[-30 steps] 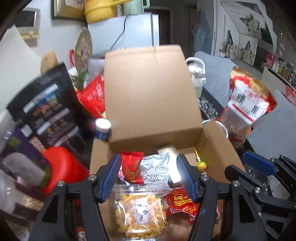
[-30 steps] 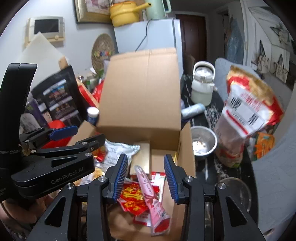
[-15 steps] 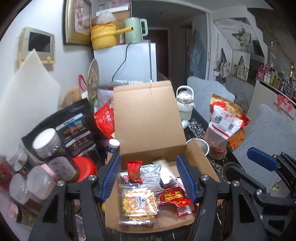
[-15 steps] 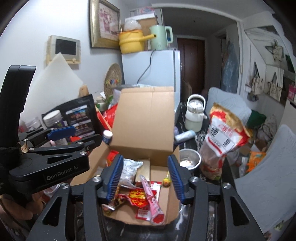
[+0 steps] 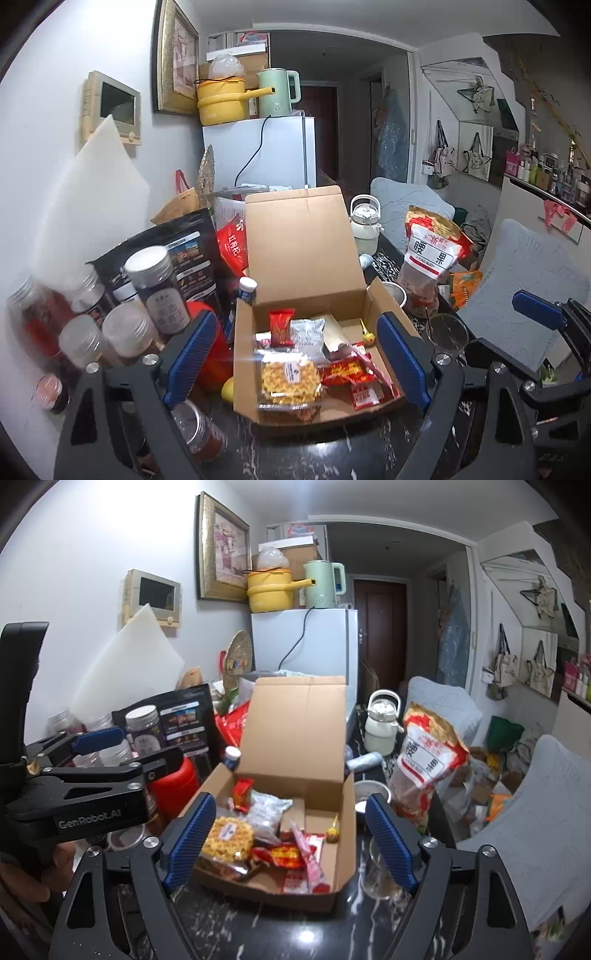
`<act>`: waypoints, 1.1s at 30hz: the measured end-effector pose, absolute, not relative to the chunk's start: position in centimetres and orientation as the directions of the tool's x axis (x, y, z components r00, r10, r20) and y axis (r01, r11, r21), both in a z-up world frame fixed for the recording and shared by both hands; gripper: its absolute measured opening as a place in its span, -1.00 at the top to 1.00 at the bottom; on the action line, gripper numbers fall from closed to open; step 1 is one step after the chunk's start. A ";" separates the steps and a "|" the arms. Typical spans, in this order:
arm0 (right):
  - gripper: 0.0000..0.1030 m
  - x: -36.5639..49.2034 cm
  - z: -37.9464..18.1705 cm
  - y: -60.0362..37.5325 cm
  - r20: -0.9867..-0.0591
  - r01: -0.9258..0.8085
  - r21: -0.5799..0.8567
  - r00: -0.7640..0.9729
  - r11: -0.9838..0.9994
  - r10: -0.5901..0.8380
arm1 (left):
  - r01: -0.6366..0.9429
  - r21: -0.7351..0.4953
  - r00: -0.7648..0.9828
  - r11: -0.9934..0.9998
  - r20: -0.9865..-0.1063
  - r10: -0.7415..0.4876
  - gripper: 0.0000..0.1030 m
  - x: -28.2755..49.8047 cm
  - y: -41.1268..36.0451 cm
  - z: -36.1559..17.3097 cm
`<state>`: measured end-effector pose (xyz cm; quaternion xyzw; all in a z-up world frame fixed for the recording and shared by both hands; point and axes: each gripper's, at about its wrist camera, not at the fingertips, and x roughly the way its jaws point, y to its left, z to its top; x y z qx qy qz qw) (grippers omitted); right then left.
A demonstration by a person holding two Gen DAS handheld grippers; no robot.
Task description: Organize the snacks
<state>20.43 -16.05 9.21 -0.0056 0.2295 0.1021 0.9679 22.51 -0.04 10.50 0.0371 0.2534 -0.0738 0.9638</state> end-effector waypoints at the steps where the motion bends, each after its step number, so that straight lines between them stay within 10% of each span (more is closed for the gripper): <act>1: -0.70 20.0 9.1 -16.0 -0.444 -0.201 0.035 0.874 0.979 0.195 | 0.160 0.034 0.861 0.986 -0.494 -0.123 -0.73 22.1 0.1 10.4; 33: -0.70 16.2 2.5 -14.9 -0.591 -0.122 0.058 0.796 0.991 0.132 | 0.197 -0.014 0.761 0.980 -0.629 -0.162 -0.73 18.7 2.1 3.5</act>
